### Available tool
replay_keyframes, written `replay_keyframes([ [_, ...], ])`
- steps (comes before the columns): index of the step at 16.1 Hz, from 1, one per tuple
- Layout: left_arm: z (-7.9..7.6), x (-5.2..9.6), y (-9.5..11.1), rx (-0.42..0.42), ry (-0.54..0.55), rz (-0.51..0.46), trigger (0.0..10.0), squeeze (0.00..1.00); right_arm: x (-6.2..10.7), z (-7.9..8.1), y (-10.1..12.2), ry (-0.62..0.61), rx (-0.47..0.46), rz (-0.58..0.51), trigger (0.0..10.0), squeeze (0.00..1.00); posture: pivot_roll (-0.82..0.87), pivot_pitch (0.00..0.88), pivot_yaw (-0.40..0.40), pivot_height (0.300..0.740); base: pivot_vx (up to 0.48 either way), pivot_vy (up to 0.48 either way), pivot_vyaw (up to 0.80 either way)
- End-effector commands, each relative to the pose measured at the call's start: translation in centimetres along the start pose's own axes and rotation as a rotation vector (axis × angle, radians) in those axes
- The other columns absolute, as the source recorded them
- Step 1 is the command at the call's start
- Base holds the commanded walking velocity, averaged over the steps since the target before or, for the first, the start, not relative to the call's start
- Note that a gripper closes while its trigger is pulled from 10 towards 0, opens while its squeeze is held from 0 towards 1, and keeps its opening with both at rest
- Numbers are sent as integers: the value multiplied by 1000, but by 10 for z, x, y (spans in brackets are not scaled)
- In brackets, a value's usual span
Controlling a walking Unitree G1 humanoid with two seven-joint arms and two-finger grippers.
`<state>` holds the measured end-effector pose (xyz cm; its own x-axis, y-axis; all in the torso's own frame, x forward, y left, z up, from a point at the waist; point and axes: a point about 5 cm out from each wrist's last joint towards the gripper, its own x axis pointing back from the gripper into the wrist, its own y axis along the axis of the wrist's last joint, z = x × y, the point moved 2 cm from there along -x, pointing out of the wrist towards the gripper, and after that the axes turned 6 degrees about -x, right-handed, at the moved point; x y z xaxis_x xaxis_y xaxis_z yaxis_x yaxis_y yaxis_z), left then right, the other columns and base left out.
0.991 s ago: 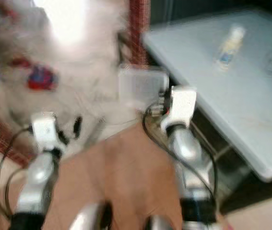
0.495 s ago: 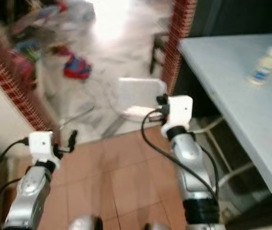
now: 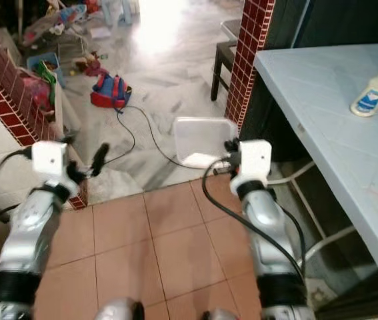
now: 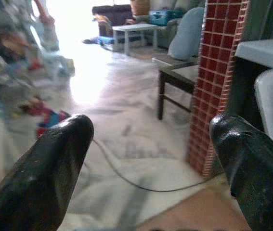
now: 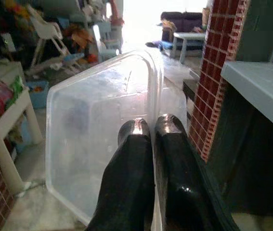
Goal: Restocking fridge
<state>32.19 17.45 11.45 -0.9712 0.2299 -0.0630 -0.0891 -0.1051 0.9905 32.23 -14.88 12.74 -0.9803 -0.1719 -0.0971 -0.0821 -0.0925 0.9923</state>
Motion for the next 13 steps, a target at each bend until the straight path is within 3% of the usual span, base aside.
replay_keyframes([
  [1, -3, -4, -13, -15, -20, 46, 10000, 0, -4, 3, 0, 1, 1, -9, 10000, 0, 89, 0, 24, 740, 0, 0, 0],
  [2, -17, -10, -25, -35, -74, 84, 10000, 0, -7, 5, -2, 12, 3, -7, 10000, 0, 85, 0, 26, 740, 0, 0, 0],
  [4, -26, -13, -32, -54, -72, 95, 10000, 0, -10, 5, -3, 18, 10, -13, 10000, 0, 69, 0, 32, 740, 0, 0, 0],
  [5, -36, -4, -38, -39, -26, 91, 10000, 0, -9, 0, -2, -4, 14, -21, 10000, 0, 56, 0, 41, 740, 0, 0, 0],
  [6, -36, 4, -39, -44, 8, 78, 10000, 0, -8, -3, -3, -21, 7, -23, 10000, 0, 61, 0, 41, 740, 0, 0, 0],
  [7, -36, 7, -40, -45, 20, 72, 10000, 0, -9, -4, -3, -27, 4, -25, 10000, 0, 61, 0, 41, 740, 0, 0, 0],
  [8, -30, 21, -41, -71, 100, 44, 10000, 0, -8, -7, -4, -36, 5, -28, 10000, 0, 86, 0, 32, 740, 0, 0, 0],
  [10, -15, 35, -34, -129, 205, 9, 10000, 0, -7, -9, -7, -42, 7, -22, 10000, 0, 110, 0, 25, 740, 0, 0, 0],
  [13, -3, 63, -31, -167, 282, 19, 10000, 0, -6, -13, -4, -45, 19, -28, 10000, 0, 137, 0, 22, 740, 0, 0, 0],
])
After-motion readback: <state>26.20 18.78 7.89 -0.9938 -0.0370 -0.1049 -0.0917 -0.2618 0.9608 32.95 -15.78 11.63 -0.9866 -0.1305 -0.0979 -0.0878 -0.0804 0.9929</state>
